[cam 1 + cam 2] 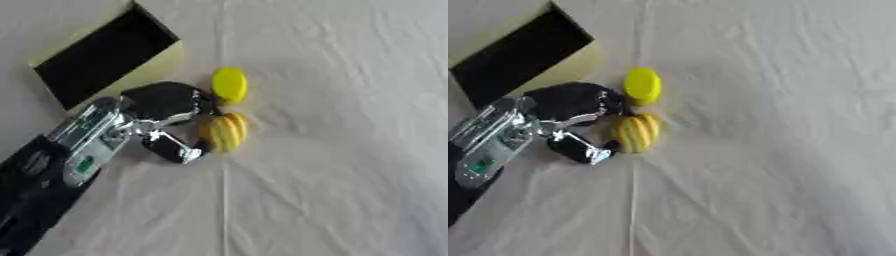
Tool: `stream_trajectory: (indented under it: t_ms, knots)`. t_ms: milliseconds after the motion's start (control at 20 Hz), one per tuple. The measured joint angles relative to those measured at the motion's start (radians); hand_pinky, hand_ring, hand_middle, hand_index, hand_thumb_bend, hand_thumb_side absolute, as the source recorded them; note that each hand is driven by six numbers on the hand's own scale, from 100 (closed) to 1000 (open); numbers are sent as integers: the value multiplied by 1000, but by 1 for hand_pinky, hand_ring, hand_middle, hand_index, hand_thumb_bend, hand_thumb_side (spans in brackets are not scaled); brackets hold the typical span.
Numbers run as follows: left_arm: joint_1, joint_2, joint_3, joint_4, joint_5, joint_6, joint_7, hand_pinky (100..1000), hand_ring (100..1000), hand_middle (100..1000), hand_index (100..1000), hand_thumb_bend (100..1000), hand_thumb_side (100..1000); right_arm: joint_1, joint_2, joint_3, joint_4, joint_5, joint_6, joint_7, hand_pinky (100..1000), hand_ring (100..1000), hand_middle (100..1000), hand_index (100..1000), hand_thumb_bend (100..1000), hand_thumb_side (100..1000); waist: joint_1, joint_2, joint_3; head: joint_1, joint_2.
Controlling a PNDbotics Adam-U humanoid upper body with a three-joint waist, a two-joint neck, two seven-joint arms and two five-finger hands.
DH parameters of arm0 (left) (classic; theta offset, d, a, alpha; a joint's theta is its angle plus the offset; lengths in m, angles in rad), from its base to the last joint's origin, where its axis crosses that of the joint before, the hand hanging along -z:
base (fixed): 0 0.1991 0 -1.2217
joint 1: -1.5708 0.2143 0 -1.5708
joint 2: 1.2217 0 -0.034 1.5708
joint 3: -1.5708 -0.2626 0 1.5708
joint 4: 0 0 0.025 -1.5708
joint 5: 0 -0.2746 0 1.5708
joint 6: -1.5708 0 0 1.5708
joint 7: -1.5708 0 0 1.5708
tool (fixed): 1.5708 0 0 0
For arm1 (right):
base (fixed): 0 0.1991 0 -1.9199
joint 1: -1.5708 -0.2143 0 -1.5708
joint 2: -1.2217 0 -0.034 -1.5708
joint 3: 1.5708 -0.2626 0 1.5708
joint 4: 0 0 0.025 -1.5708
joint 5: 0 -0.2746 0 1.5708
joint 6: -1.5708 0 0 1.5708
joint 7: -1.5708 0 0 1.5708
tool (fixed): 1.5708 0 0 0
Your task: Pick up objects on the table and place them in the box.
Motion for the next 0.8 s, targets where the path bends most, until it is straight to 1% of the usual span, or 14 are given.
stream_trajectory:
  t_ms: [50, 100, 300, 400, 500, 600, 700, 800]
  knots:
    - [1, 0, 0, -8, 1, 6, 13, 755, 767, 672, 693, 100, 154, 0, 1, 0, 0, 0, 0, 0, 926, 829, 689, 806, 100, 626, 0, 0, 0, 0, 0]
    - [2, 0, 0, -18, 1, 13, 29, 749, 760, 665, 686, 100, 145, 1, 3, 0, 0, 0, 0, 0, 926, 829, 689, 806, 100, 626, 0, 0, 1, 0, 0]
    - [13, 23, 4, -96, -1, 37, 82, 741, 750, 653, 684, 100, 176, 10, 6, -1, 0, 0, 4, -4, 927, 829, 688, 806, 100, 621, 0, 0, 5, -2, 0]
    - [21, 46, 13, -151, 11, 50, 89, 740, 747, 650, 686, 100, 193, 15, 6, -1, 0, 0, 4, -5, 927, 829, 688, 806, 100, 626, 0, 0, 9, -4, 0]
    - [28, 67, 29, -213, 42, 69, 83, 735, 740, 641, 683, 100, 229, 18, 6, -1, 0, 1, 6, -7, 927, 828, 687, 806, 100, 627, 0, 0, 10, -10, 0]
    - [34, 87, 56, -279, 88, 96, 76, 735, 738, 638, 681, 100, 245, 18, 6, -3, 0, 1, 6, -8, 927, 828, 687, 806, 100, 627, 0, 0, 14, -15, -1]
    - [43, 108, 95, -347, 140, 132, 73, 732, 728, 626, 673, 100, 308, 18, 6, -5, 0, 1, 7, -9, 926, 828, 688, 806, 100, 626, 0, 0, 14, -20, -1]
    - [52, 134, 143, -412, 200, 173, 77, 732, 723, 621, 670, 100, 347, 19, 6, -7, 0, 1, 4, -12, 926, 828, 688, 806, 100, 625, 0, 0, 15, -25, -1]
